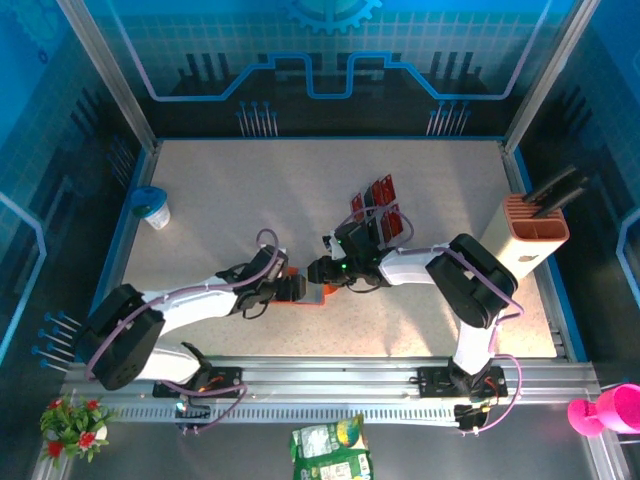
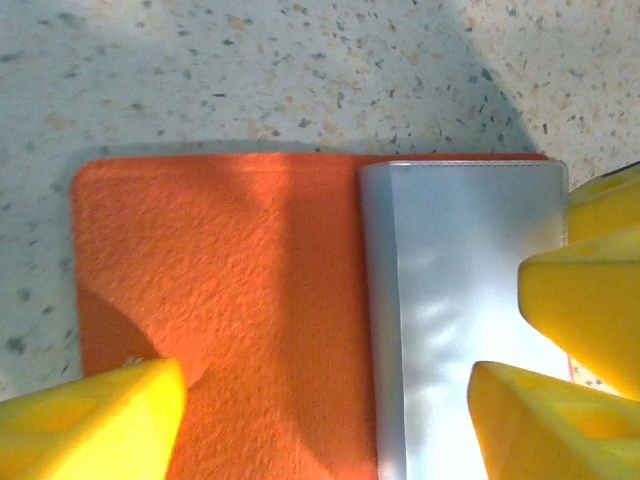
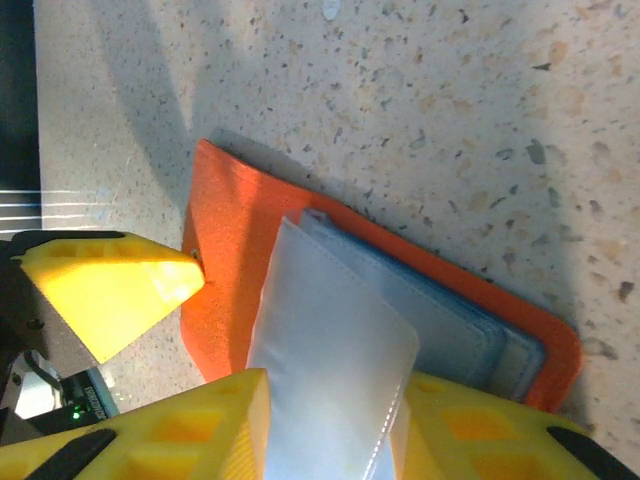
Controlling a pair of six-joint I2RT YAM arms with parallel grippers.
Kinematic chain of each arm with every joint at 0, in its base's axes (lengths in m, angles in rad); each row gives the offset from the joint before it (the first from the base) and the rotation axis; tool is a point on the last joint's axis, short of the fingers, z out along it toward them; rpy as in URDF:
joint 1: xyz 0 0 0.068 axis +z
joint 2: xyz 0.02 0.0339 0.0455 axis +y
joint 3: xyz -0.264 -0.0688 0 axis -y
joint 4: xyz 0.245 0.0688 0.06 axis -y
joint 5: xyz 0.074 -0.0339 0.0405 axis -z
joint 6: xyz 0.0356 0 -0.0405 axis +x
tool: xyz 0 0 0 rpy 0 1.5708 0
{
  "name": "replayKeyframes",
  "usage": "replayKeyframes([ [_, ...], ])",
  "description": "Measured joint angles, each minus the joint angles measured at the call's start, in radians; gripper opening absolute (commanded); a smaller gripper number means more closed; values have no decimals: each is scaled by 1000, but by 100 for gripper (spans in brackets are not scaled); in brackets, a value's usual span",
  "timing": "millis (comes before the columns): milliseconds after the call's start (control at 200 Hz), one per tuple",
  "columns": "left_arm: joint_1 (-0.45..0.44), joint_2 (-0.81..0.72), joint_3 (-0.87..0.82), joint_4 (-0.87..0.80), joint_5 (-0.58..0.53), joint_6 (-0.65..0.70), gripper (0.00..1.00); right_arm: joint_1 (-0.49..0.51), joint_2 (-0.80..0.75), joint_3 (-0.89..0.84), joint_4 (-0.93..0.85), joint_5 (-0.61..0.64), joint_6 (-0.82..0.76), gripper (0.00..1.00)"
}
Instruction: Put the credit cards into the card holder
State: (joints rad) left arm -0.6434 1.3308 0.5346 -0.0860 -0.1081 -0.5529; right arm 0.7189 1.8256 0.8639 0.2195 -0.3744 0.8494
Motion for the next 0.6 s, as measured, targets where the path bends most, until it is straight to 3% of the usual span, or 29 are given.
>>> replayKeyframes([
  [295,51,-198,0,-60,0,-48,88,27,-25,49,-10,2,24,43],
  [600,95,-279,0,-121,-21,-71,89,55,8,134,-31,26,43,44],
])
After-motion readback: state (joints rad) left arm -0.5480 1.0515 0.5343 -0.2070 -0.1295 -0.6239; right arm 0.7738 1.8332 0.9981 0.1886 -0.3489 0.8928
